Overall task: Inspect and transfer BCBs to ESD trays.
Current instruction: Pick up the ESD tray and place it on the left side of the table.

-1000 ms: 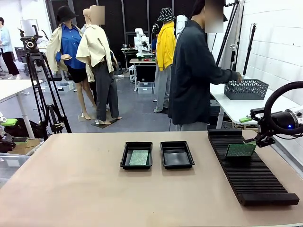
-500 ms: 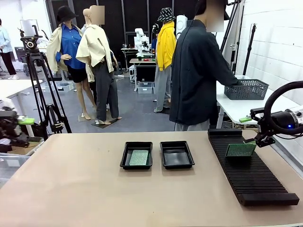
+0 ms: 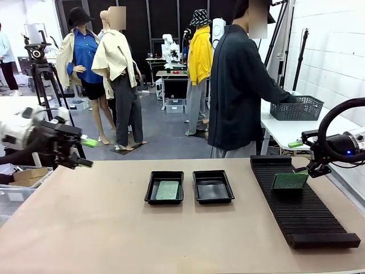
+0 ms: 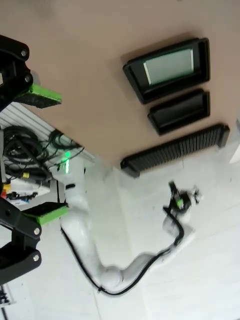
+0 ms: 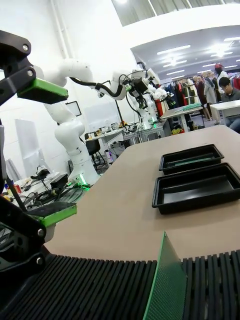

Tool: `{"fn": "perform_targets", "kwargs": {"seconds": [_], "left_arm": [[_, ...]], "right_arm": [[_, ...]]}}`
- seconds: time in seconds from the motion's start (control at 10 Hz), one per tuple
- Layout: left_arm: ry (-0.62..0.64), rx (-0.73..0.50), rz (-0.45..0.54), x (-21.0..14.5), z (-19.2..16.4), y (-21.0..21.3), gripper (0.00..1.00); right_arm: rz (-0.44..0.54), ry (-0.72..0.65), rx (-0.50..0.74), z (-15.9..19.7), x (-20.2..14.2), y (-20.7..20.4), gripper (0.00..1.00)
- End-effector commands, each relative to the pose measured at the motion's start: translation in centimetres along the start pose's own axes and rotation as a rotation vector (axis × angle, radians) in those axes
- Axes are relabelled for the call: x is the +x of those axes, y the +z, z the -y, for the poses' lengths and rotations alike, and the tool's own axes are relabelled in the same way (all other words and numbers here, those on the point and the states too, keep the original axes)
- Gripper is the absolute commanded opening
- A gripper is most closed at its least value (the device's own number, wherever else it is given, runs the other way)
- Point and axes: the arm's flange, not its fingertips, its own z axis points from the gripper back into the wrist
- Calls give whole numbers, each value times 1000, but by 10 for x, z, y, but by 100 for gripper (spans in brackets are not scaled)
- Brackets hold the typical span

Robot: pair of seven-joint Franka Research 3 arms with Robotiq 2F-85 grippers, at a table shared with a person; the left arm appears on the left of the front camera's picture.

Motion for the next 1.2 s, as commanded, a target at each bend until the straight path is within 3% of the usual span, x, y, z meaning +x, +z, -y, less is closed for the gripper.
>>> {"fn": "perform_targets", "kwargs": {"seconds": [0.0,0.6,1.1], "left_arm": [[32,104,-3,2,10,-45,100],[49,442,-88,23,7,-164,100],[69,660,-153,37,-2,-222,100]], "right_arm": [[2,3,1,-2,-2,1,100],[2,3,1,-2,-2,1,100],[2,3,1,-2,-2,1,100]]}}
